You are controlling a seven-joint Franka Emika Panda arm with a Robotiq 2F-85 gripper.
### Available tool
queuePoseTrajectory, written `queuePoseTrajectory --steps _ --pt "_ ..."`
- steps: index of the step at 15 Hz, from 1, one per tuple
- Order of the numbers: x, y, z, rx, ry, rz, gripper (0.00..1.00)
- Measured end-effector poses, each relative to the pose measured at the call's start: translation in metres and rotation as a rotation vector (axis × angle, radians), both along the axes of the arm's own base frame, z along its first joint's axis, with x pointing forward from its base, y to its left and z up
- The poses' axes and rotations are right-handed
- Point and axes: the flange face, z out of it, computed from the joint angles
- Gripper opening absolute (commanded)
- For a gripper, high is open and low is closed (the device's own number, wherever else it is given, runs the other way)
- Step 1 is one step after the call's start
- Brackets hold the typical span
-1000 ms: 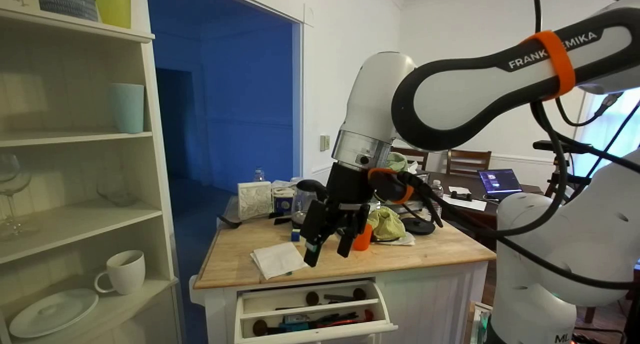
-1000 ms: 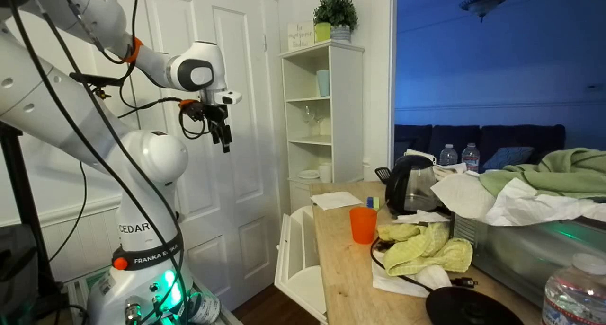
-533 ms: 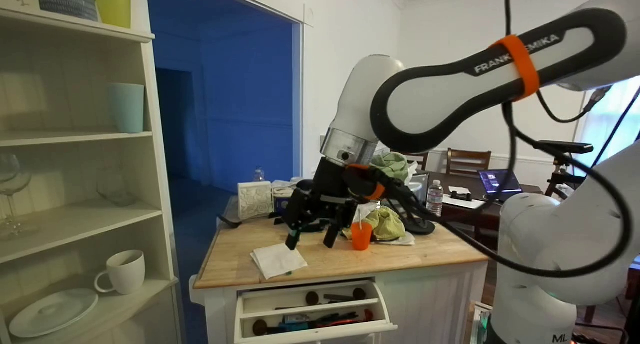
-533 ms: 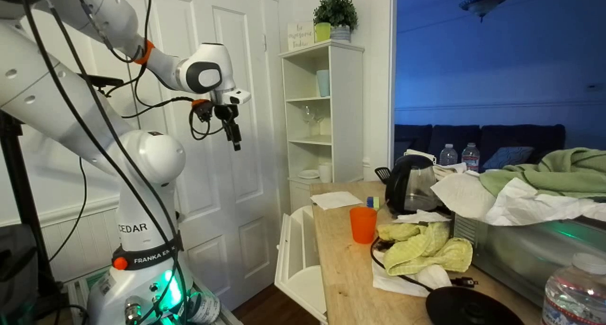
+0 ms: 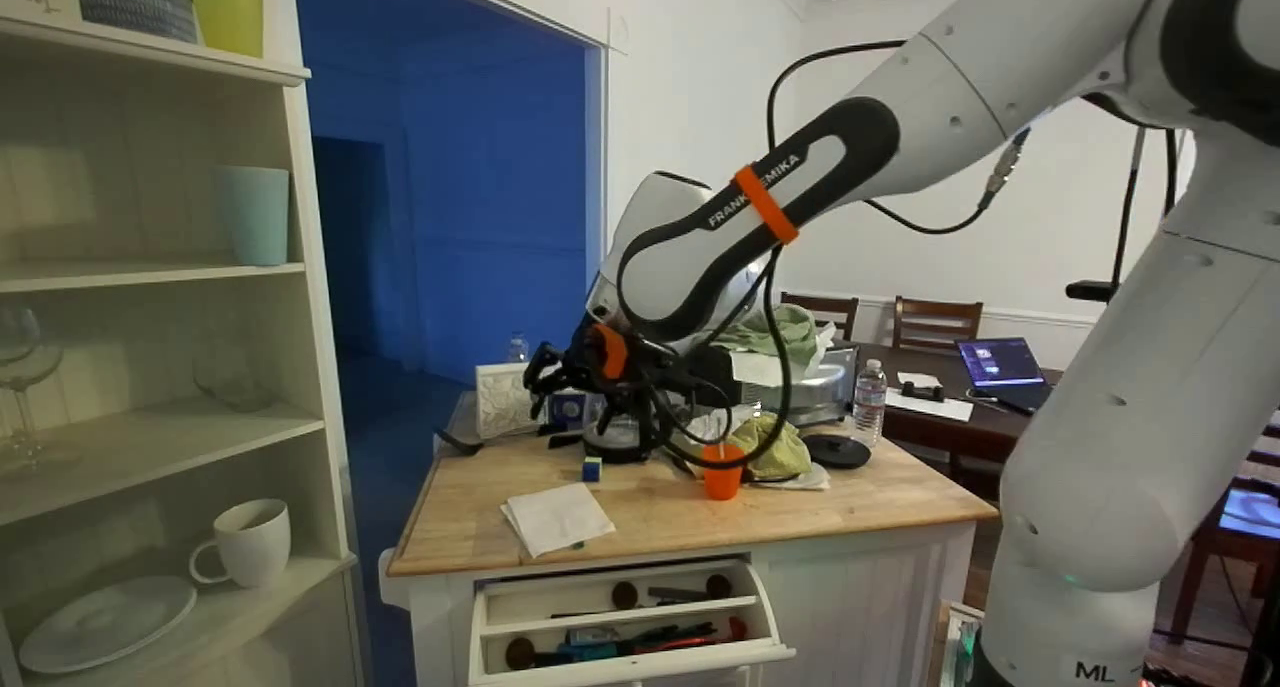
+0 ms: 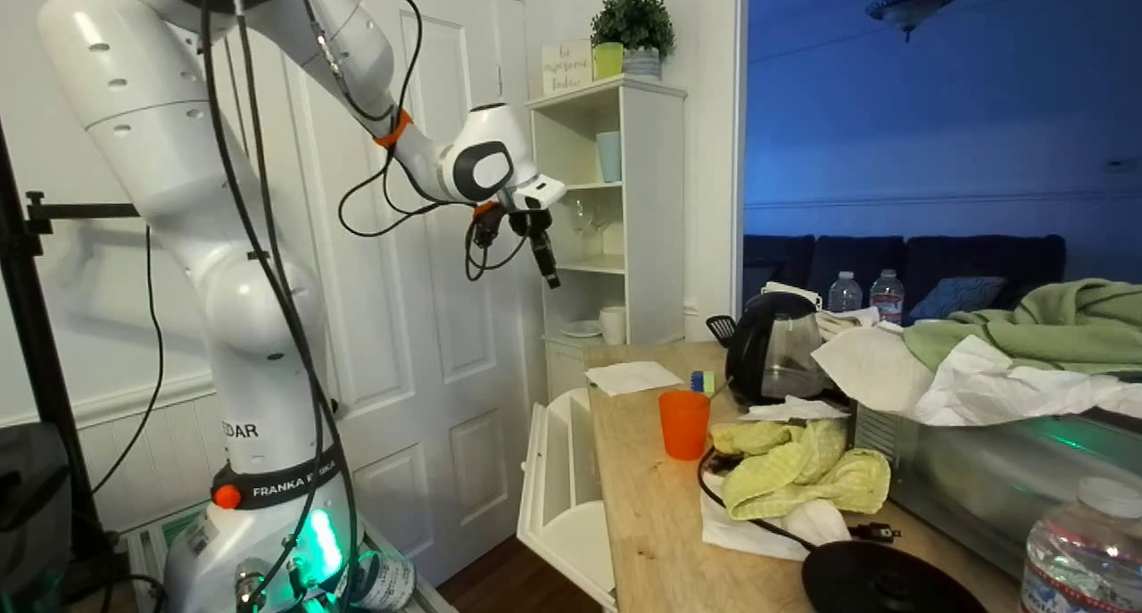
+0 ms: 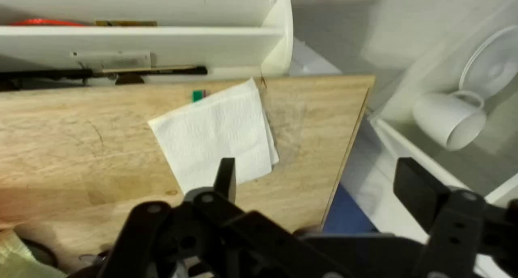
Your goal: Move the white and yellow stack of blocks to the front left corner of the counter.
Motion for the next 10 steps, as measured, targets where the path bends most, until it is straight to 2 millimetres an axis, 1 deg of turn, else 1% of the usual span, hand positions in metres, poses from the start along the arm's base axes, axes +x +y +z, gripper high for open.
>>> queuePoseTrajectory --steps 2,4,7,10 --pt "0.022 -0.018 -0.004 -0.019 -0.028 -0.099 1.0" --pt "0.035 -0.034 -0.009 -0.041 -0.047 -0.192 1.0" --pt "0.041 -0.058 -0.014 -0.085 -0.062 -0.328 1.0" --pt "0.041 -0.07 -0.023 -0.127 -0.078 -0.452 1.0"
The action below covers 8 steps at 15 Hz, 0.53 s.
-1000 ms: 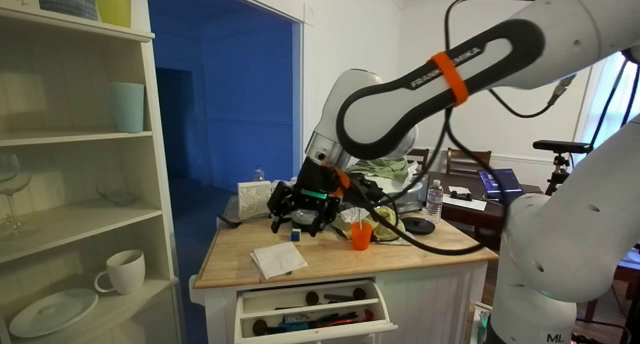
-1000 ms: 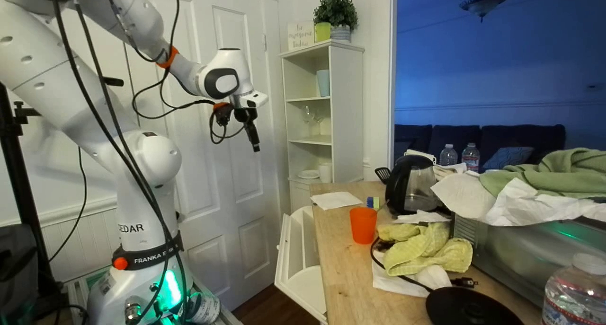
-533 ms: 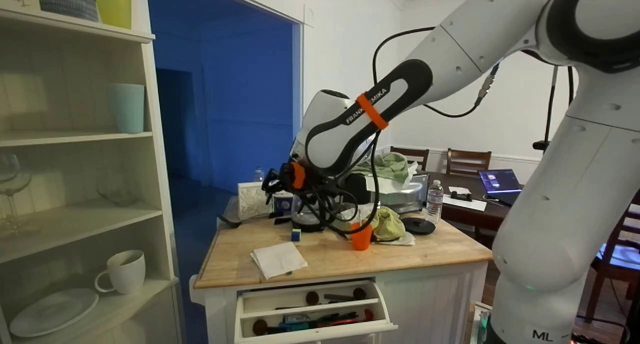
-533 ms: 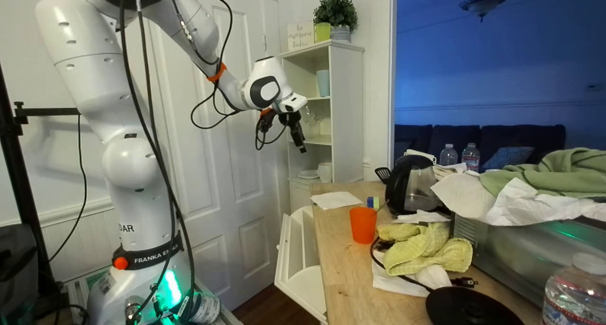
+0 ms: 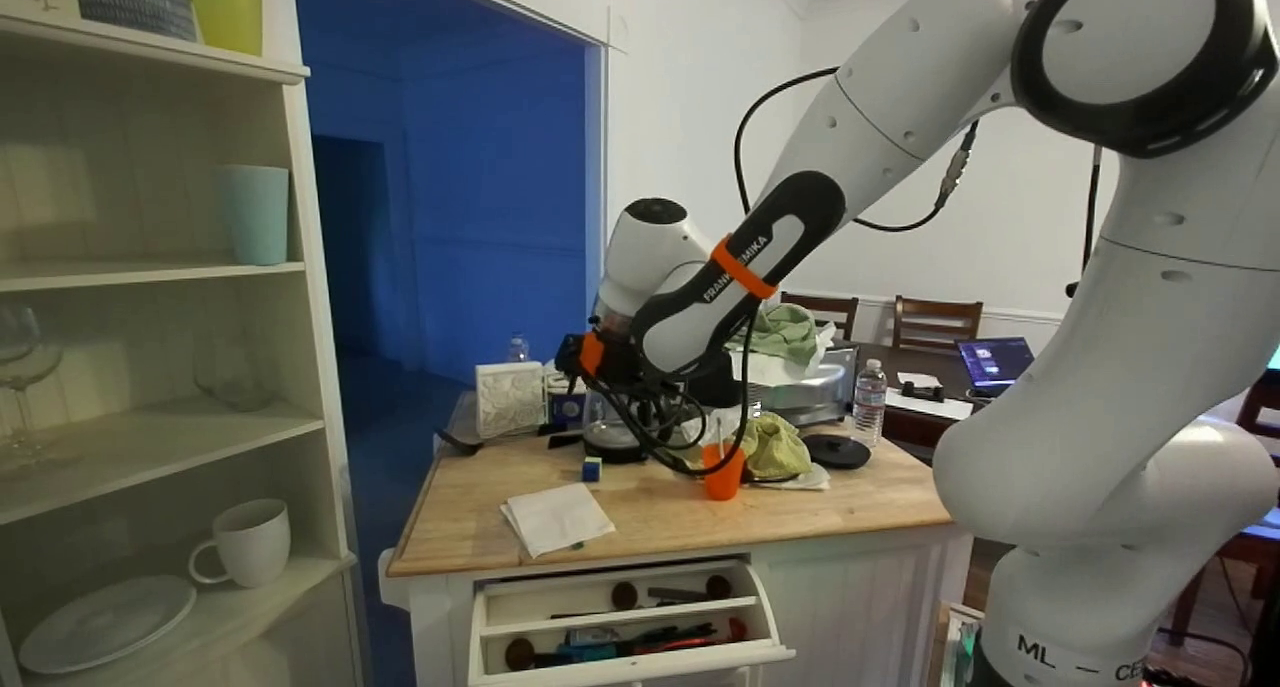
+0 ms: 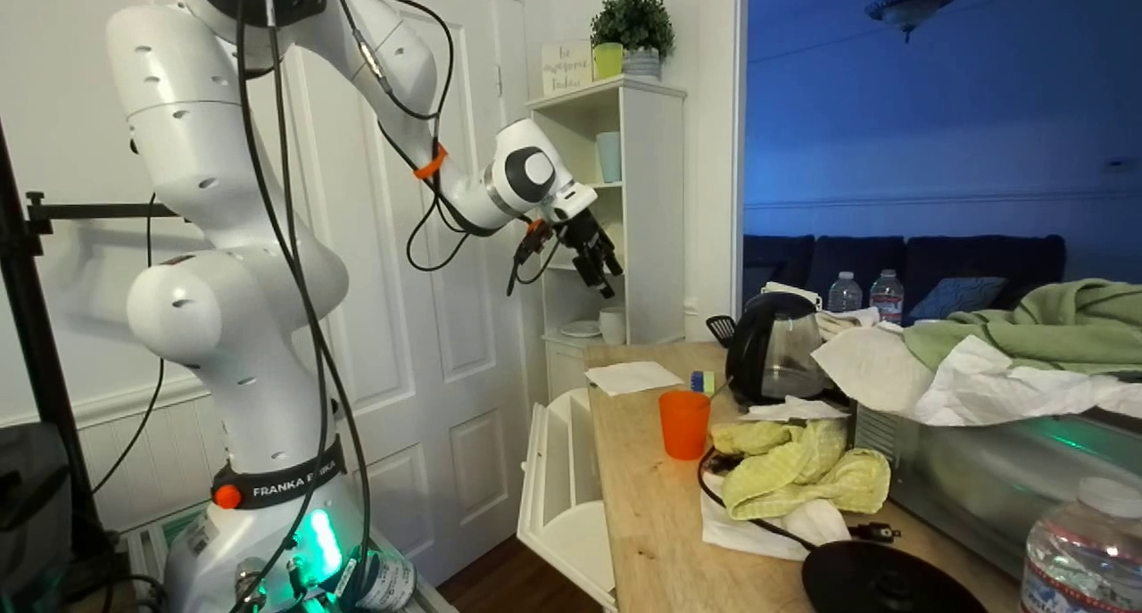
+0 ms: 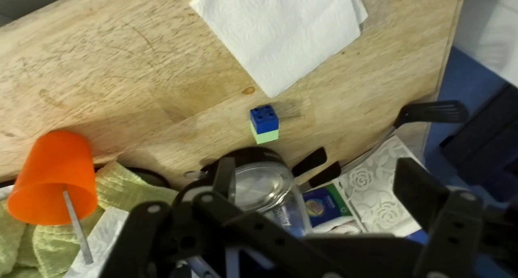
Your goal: Move the white and yellow stack of blocks to the front left corner of the counter.
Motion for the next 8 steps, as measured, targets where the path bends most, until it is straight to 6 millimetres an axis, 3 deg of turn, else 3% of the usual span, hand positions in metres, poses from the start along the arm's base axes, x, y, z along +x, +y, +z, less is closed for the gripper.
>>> queuePoseTrajectory --steps 4,8 --pt "0.0 0.005 -0.017 -0.046 -0.033 -0.149 1.0" --pt "0.0 0.014 -0.048 -0.13 -0.041 -0.233 1.0"
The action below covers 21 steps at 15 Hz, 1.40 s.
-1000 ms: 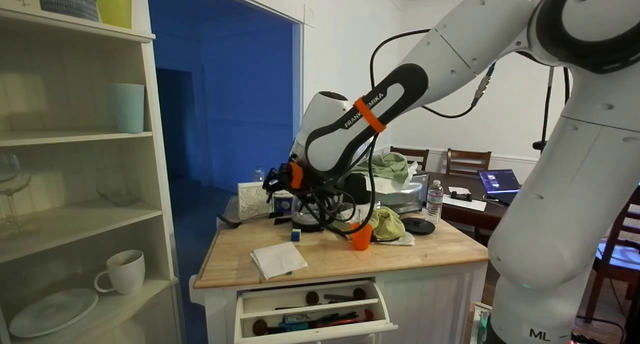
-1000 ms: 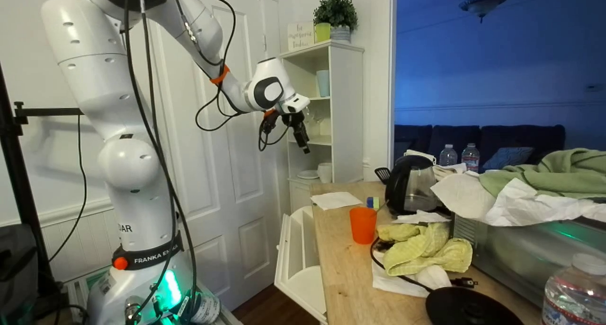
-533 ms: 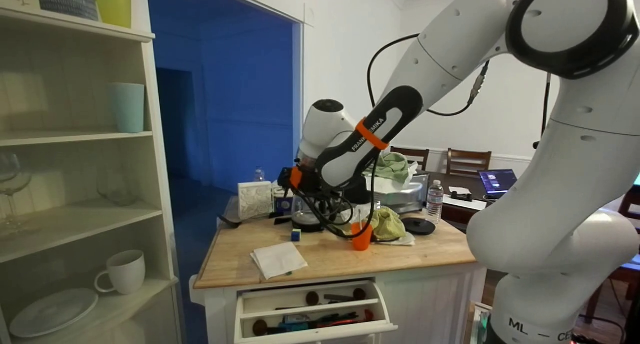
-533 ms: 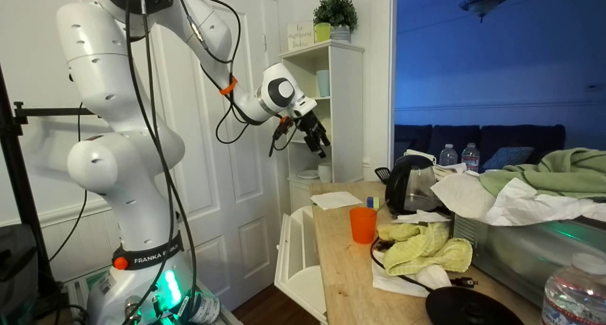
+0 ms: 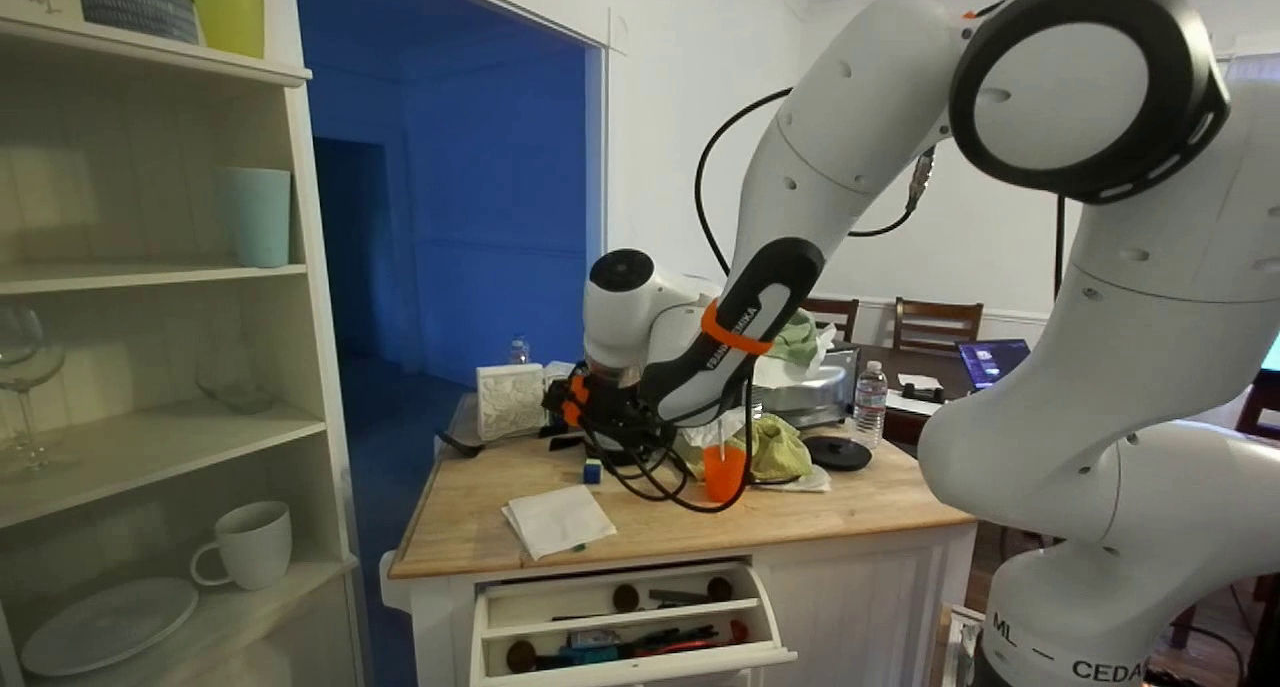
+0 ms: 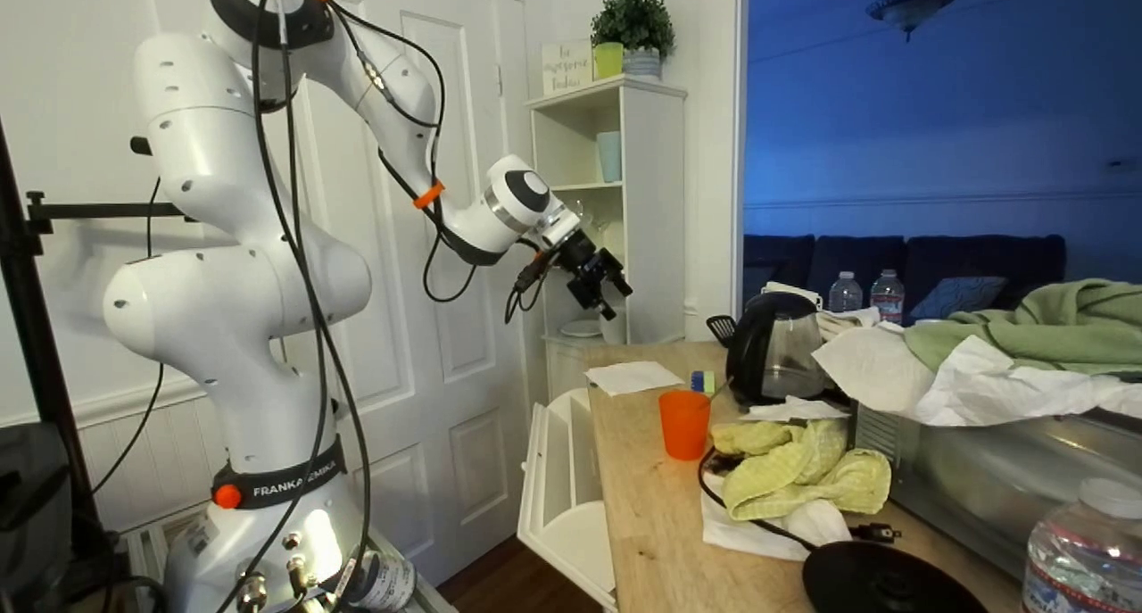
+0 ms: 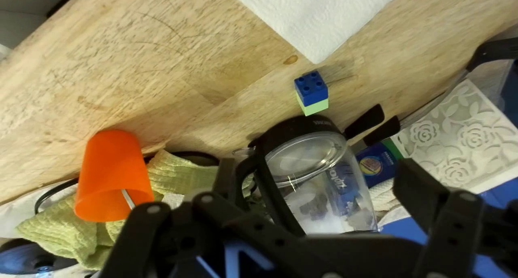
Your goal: Move the white and yellow stack of blocks to the front left corner of the counter.
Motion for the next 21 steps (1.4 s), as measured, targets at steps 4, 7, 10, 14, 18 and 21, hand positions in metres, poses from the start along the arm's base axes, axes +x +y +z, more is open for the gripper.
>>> queuePoseTrajectory --steps 4,7,10,14,18,21 --pt "0.0 -0.001 0.003 0.006 -0.003 0.004 1.0" --pt "0.0 -0.001 0.004 0.007 -0.004 0.004 1.0" --pt "0.0 -0.001 0.003 0.006 -0.003 0.002 1.0" --pt "0.009 -0.004 -0.008 -0.016 0.012 -0.004 1.0" --pt "0.023 -0.012 -0.032 -0.06 0.033 0.01 1.0" --pt "0.038 -0.025 -0.055 -0.074 0.037 0.013 1.0"
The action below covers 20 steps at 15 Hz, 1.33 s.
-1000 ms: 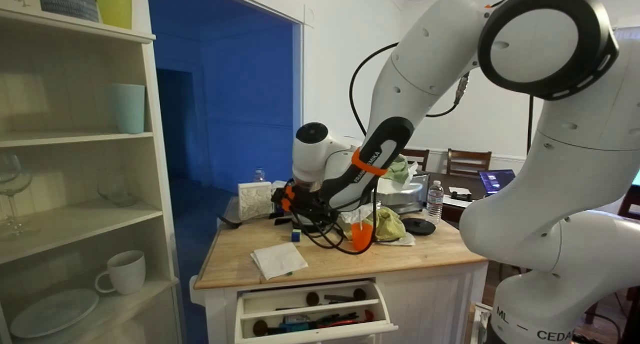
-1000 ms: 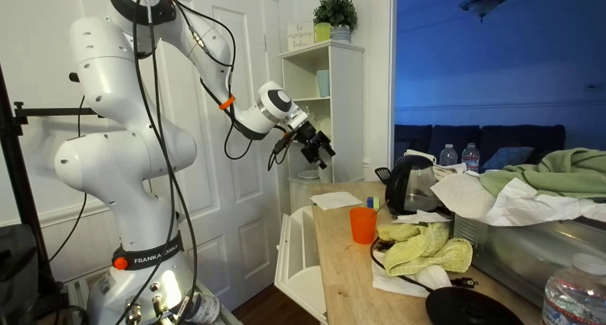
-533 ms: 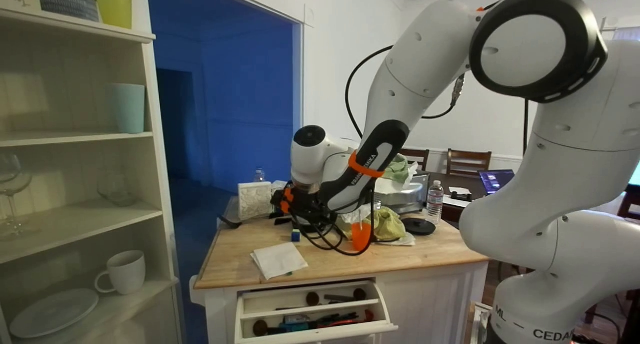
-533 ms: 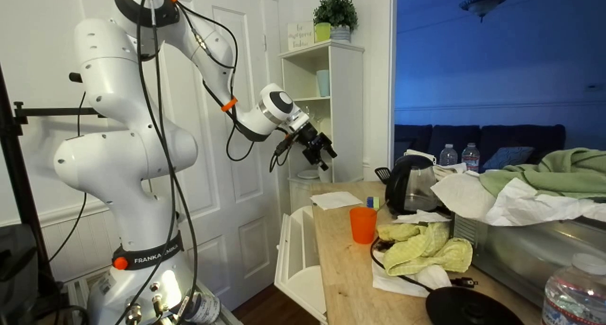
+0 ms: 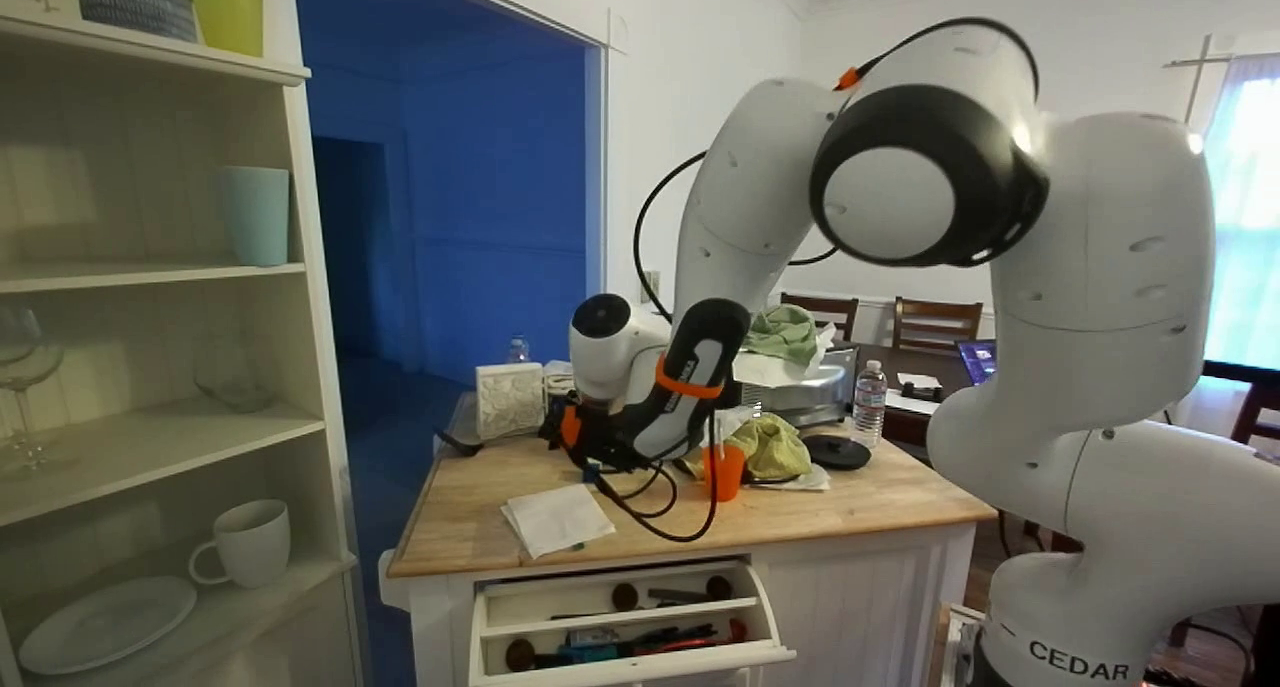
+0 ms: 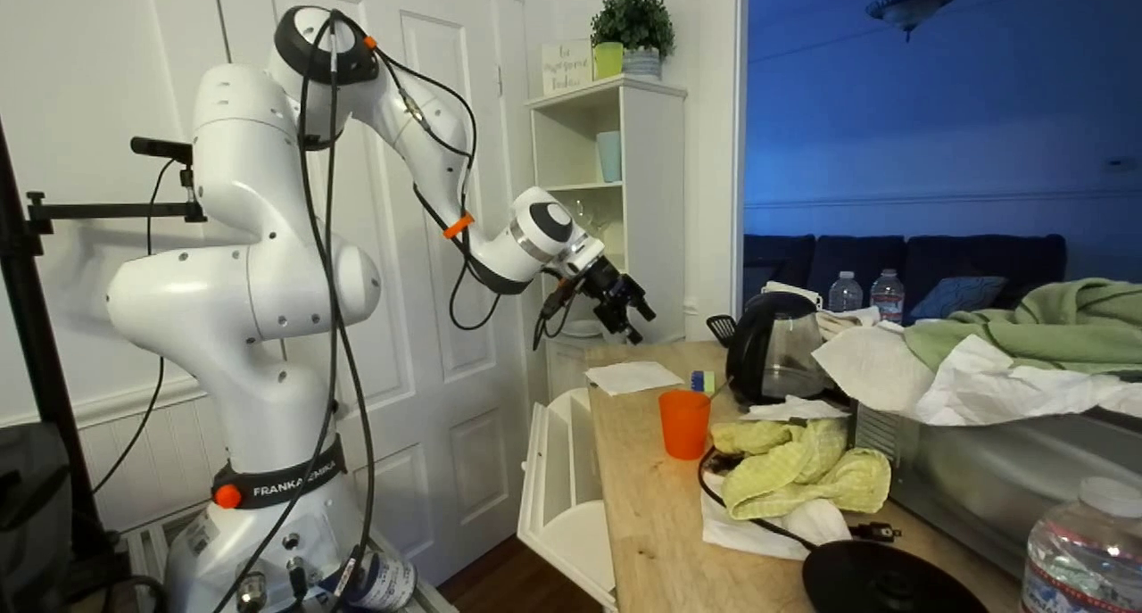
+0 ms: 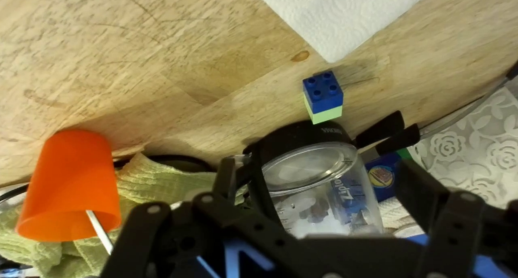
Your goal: Move the white and yellow stack of blocks to the front left corner of the counter.
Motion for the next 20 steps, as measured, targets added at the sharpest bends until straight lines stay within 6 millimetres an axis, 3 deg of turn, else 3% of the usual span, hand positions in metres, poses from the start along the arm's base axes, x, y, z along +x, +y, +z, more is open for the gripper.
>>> queuePoseTrajectory --steps 5,11,20 --pt "0.035 -0.016 -0.041 -0.039 0.046 0.037 1.0" --pt "0.075 -0.018 -0.061 -0.092 0.048 0.049 1.0" --pt "0.098 -0.041 -0.089 -0.163 0.098 0.025 1.0"
